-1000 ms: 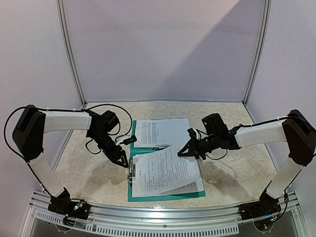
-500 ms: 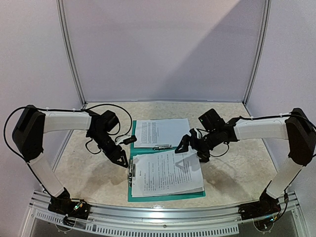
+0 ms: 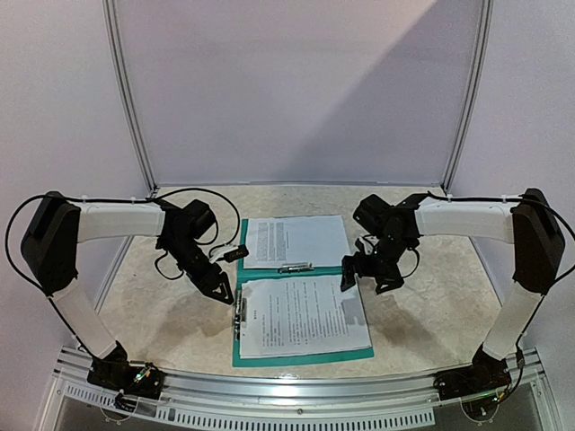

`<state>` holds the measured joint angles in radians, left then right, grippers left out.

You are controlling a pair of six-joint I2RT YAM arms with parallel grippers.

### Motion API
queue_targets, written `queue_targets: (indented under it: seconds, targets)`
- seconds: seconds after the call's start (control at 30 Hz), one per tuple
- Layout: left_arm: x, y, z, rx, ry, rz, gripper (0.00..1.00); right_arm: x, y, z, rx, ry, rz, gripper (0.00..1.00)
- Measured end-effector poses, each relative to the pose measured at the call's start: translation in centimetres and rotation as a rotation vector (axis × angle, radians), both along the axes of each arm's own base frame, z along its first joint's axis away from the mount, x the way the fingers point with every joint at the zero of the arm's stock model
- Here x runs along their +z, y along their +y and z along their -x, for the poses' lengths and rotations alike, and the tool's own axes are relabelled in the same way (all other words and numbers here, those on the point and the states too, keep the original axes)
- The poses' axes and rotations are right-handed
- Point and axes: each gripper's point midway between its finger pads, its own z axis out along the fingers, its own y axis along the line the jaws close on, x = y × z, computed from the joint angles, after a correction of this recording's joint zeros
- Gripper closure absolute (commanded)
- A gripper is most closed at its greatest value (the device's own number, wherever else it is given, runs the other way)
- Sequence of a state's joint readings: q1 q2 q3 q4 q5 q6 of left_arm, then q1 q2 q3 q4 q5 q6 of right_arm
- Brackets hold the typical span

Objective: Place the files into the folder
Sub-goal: Insert the spring clip onto the folder, then close the spring clip on the folder at the center of the board.

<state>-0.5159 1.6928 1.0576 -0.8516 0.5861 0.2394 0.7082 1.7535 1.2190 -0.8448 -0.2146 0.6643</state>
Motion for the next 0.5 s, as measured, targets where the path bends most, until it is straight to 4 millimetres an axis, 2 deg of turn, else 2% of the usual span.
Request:
queue_targets:
  seconds: [0.1,0.33,0.4,0.43,0.5]
  targets:
    - [0.0,0.0,0.0,0.000,-0.001,-0.001,0.51,-0.3,-1.0,0.0,0.007,-0.011,0.050,0.14]
    - [-0.2,0.2,-0.1,-0.005,-0.012,-0.014,0.51,-1.2,-1.1,-0.1,0.026,-0.065,0.094,0.22]
    - [-0.1,0.3,-0.1,-0.014,-0.016,-0.015,0.50,-0.8,-0.1,-0.3,0.079,-0.129,0.108,0.22]
    - [0.1,0.3,-0.2,-0.016,-0.021,-0.012,0.50,-0.3,1.0,-0.3,0.130,-0.179,0.109,0.21]
    - [0.8,0.3,-0.5,-0.021,-0.038,-0.003,0.49,1.7,4.7,-0.1,0.273,-0.314,0.072,0.20]
